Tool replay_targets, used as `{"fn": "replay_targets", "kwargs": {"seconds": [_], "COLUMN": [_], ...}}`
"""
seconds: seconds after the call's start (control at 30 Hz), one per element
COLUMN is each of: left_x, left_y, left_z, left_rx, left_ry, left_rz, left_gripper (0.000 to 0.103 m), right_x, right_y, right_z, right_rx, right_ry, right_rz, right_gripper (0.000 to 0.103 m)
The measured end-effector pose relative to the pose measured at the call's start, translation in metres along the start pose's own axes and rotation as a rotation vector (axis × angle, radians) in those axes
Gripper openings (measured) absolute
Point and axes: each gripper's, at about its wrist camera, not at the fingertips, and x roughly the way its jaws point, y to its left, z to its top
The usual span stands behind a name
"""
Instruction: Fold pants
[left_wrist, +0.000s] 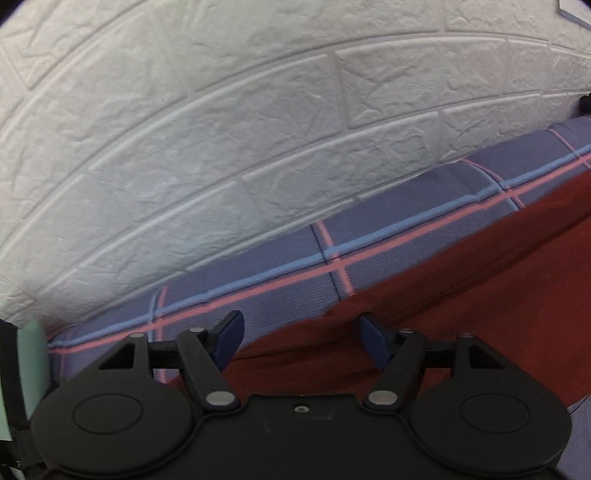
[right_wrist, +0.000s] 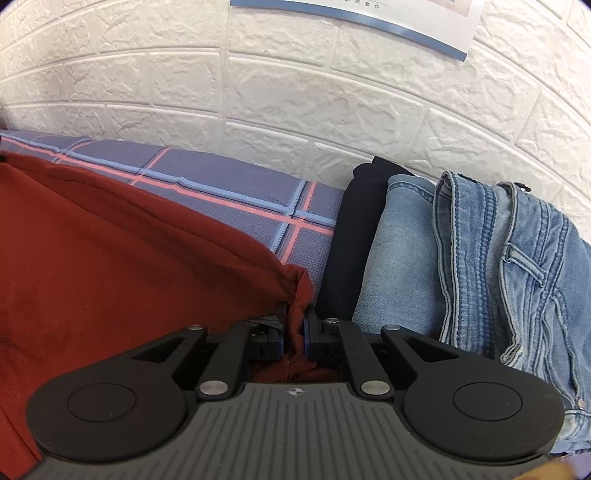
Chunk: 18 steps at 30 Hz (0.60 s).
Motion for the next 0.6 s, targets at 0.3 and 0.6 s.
{"fn": "replay_targets", "kwargs": {"seconds": [0.3,0.6], "left_x": [-0.014,0.007], "left_y": [0.025,0.017], "left_z": [-0.008,-0.013], "left_rx": [-0.111,-0.059], "left_ry": [-0.047,-0.027], "left_rz": [-0.168,-0.129], "left_gripper": [0.103,0.103], "right_x": [-0.001,0.014], "right_y": [0.003,0.02], "right_z": [0.002,0.016], "right_rx": [-0.036,-0.059], "right_ry": [-0.002,-0.029], "right_rz": [0.038,0.037], "right_gripper": [0.036,0.073]}}
